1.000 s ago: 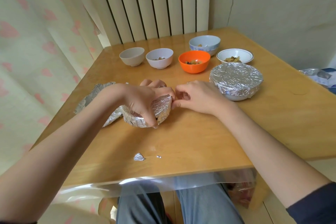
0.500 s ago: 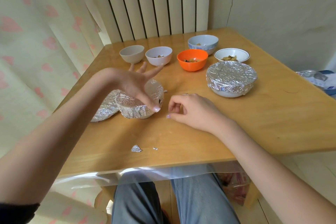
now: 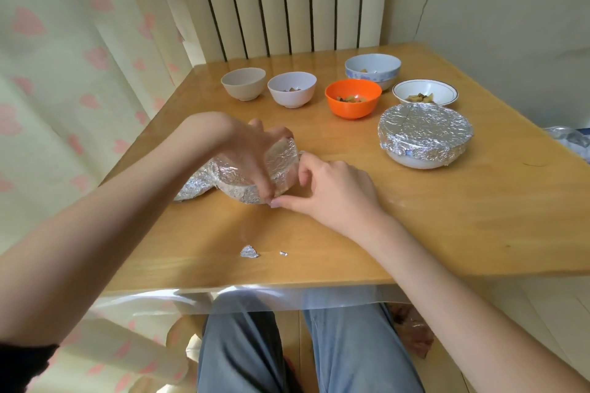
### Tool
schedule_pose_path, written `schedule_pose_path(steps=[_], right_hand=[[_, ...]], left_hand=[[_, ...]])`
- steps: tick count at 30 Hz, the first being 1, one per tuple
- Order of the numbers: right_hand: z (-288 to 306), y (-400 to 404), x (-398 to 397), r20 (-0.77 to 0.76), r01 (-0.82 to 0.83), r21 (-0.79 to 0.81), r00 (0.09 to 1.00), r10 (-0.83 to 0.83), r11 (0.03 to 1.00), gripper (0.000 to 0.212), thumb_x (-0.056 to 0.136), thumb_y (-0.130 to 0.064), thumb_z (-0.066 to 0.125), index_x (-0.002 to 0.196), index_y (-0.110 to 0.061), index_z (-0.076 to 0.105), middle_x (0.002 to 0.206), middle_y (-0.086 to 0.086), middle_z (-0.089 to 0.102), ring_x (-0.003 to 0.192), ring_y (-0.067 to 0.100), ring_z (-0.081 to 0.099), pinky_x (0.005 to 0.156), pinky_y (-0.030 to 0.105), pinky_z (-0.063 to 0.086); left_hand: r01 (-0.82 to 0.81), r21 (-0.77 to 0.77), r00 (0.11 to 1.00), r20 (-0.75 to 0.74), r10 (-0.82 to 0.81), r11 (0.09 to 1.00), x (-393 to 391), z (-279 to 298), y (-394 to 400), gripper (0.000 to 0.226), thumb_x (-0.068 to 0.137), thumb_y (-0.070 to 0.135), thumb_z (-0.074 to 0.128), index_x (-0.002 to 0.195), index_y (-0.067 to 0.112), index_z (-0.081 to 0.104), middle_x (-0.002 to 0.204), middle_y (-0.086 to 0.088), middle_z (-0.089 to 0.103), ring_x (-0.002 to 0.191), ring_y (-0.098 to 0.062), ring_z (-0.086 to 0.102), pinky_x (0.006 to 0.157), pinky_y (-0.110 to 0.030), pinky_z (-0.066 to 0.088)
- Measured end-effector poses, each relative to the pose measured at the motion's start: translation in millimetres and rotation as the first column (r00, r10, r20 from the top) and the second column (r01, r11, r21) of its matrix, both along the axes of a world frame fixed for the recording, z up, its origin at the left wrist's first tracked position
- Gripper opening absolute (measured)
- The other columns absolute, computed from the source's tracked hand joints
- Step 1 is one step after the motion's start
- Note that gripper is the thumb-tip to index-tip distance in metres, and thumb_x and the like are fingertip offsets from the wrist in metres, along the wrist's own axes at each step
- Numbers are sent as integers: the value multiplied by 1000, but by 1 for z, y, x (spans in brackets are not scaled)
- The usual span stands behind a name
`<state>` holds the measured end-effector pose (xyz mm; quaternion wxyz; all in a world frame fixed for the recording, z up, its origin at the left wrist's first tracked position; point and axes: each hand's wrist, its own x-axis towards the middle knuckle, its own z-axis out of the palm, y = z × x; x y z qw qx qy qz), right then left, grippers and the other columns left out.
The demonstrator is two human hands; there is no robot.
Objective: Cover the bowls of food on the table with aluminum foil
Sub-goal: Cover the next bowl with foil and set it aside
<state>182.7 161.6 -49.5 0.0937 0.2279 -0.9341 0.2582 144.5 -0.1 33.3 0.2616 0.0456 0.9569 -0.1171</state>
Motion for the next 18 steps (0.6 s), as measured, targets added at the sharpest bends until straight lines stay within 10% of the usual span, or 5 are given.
schedule_pose_path(steps=[7,18], right_hand=[[3,5,-5,3,-49,15,999,49,999,55,68,-78,57,91,-30,46,70,-12,53,75,15,58,66,31,44],[7,0,-15,10,-54,-9,998,54,999,41,73,-62,67,78,-27,48,62,-12,51,70,12,53,61,28,34]], left_hand=[[109,42,990,83,-113,993,3,13,-6,151,38,60,85,137,59,-30,157,2,-32,145,-29,-25,118,-55,4],[194,147,980,8,-197,970,-2,-3,-8,115,56,38,92,138,54,13,145,10,13,136,-23,19,104,-43,35]])
